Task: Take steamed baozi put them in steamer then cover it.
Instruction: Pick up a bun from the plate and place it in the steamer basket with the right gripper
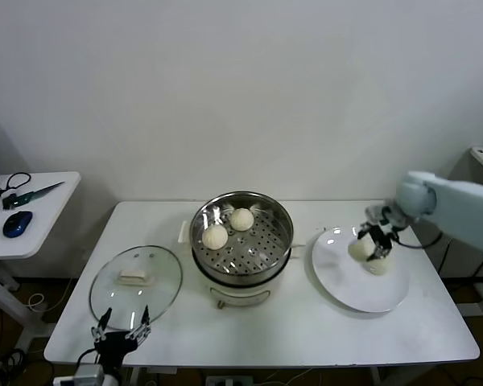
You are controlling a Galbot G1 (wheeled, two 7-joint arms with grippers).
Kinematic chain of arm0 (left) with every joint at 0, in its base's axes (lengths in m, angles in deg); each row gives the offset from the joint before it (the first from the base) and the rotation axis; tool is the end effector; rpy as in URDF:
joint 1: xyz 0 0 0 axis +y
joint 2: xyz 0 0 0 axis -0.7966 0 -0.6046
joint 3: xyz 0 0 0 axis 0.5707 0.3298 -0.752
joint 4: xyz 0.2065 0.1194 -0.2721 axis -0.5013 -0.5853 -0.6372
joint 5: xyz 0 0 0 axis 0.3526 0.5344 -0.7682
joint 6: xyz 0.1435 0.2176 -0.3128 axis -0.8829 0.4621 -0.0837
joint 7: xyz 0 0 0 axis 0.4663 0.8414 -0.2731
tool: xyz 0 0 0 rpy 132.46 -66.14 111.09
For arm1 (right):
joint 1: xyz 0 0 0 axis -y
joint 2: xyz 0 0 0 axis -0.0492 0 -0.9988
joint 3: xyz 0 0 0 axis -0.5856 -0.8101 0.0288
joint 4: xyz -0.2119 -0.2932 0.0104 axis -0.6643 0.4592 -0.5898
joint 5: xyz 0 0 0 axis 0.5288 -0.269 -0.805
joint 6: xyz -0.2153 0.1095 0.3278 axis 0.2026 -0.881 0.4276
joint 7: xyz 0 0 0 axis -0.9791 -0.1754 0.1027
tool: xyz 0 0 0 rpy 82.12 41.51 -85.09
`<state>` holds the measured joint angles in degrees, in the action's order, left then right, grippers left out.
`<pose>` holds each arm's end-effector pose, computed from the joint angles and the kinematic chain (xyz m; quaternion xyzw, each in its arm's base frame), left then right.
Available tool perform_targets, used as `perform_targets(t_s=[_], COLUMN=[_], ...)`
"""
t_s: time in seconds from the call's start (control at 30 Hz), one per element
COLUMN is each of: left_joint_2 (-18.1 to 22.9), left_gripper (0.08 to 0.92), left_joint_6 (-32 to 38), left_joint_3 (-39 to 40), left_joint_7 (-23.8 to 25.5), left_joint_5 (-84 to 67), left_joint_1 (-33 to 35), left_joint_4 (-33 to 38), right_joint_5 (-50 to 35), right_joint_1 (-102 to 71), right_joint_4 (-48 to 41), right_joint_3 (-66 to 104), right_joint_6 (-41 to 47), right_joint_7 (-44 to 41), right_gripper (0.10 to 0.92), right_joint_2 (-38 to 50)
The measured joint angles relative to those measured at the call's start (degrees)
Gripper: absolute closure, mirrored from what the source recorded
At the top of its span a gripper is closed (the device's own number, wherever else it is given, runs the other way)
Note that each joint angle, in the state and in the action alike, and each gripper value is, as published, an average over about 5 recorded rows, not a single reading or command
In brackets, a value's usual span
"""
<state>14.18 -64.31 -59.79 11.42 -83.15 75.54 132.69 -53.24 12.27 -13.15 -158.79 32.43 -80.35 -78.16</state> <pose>0.1728 0.0682 -0.3680 0.0582 -0.9813 -0.0206 0.1825 0.6046 -0.1472 -0.0957 0.5320 -0.4782 0.6114 0.3385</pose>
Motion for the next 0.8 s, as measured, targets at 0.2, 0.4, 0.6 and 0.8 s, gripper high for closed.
perform_targets(t_s=[0.2,0.4,0.6,0.8], left_joint_2=[-0.1,-0.2,-0.2,0.1], left_gripper=[0.177,0.177,0.177,0.177], left_joint_6=[-0.1,-0.1,0.0,0.0], left_joint_3=[0.0,-0.6,-1.1,-1.4], left_joint_7=[0.0,0.0,-0.1,-0.1], left_joint_5=[0.1,-0.1,-0.1,-0.1], left_joint_1=[-0.5,0.0,0.3,0.4], left_joint_4=[-0.6,-0.3,0.1,0.2], right_joint_5=[-0.2,3.3,9.1,15.4], right_joint_1=[11.1,14.6,11.9,6.4], right_joint_4=[4.3,12.3,16.6,17.1], right_joint_3=[-2.5,-1.8,0.1,1.6], right_joint_6=[-9.2,-14.5,-16.8,-18.0], right_joint_7=[-1.6,-0.5,2.3,5.3], right_gripper=[0.385,0.390,0.396,0.396], right_joint_2=[-6.1,-11.7,-16.6,-20.7])
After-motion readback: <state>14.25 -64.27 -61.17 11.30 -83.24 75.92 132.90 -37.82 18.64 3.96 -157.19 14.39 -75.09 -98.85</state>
